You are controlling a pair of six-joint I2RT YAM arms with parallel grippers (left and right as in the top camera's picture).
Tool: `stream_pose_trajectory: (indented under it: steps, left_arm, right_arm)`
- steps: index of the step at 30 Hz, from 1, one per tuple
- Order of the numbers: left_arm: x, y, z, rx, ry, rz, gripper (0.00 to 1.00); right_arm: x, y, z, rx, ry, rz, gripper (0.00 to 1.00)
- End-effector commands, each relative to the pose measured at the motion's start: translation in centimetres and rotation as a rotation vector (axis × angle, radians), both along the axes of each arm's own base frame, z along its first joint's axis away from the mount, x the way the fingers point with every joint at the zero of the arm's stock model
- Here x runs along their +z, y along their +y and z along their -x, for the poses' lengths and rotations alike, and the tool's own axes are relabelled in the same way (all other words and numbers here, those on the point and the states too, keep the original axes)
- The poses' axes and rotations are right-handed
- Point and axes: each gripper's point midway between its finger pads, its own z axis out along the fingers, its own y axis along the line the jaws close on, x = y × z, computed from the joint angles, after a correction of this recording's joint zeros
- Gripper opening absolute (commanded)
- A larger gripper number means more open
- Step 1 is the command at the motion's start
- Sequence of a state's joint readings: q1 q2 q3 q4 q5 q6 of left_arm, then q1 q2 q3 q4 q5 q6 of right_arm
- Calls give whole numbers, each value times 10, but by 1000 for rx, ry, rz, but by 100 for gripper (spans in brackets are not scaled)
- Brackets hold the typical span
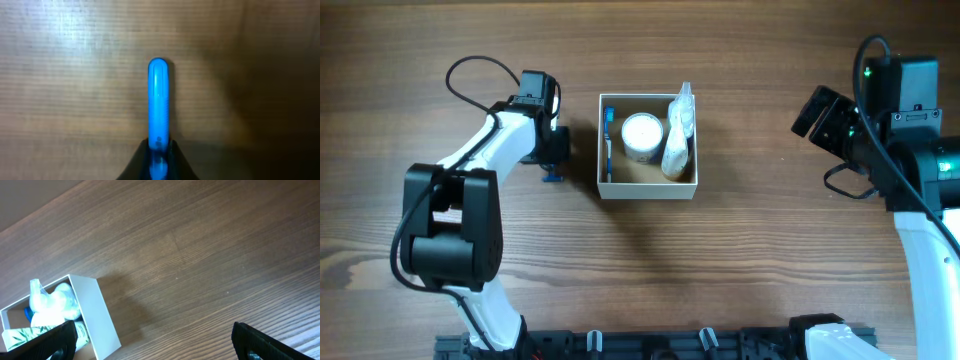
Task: Pack container
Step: 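Grasp the blue razor with the left gripper, then lower the razor into the box and release it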
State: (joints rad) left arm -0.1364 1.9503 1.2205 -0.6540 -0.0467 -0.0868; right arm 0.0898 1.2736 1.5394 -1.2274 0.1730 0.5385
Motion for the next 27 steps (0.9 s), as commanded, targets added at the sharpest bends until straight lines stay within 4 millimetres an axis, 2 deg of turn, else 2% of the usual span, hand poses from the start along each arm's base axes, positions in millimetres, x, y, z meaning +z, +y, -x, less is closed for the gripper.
stream_pose_trajectory:
  steps: [1, 3, 5, 7, 10, 12, 16, 18, 19, 20, 21, 22, 23, 24, 26, 27]
  left_arm:
    - [68, -4, -9, 20, -90, 23, 5]
    - [122, -18, -7, 30, -169, 68, 5]
    - [176, -52, 0, -46, -300, 149, 5]
    - [201, -81, 11, -98, -365, 190, 5]
    - [200, -115, 20, -134, -361, 222, 5]
    - [175, -136, 18, -170, -318, 217, 9]
    - [119, -141, 10, -153, -203, 170, 17]
    - [105, -141, 9, -152, -173, 157, 19]
    - [105, -141, 8, -151, -174, 156, 22]
    - [112, -140, 5, -146, -195, 157, 25]
    - [120, -137, 2, -140, -215, 154, 41]
    - [139, -131, 0, -128, -253, 149, 81]
    - [160, -123, -2, -109, -298, 139, 93]
    - [177, -114, -3, -92, -337, 131, 100]
    - [207, -90, 1, -43, -406, 110, 100]
    - [216, -71, 5, -6, -421, 74, 100]
  right_arm:
    - [0, -1, -1, -16, -3, -5, 100]
    - [0, -1, -1, -16, -3, -6, 100]
    - [0, -1, -1, -16, -3, -5, 100]
    - [0, -1, -1, -16, -3, -6, 100]
    - [0, -1, -1, -16, -3, -5, 100]
    - [0, -1, -1, -16, -3, -5, 100]
    - [0, -1, -1, -16, -3, -5, 100]
    - [0, -1, -1, -16, -3, -5, 100]
    - [0, -1, -1, -16, -3, -5, 100]
    - [0, -1, -1, -16, -3, -5, 100]
    - [0, -1, -1, -16, -3, -5, 99]
    - [0, -1, -1, -16, -3, -5, 100]
    - [0, -1, -1, -16, -3, -5, 100]
    - [0, -1, -1, -16, -3, -5, 100]
    - [0, -1, -1, -16, -3, -5, 100]
    - [0, -1, -1, -16, -3, -5, 100]
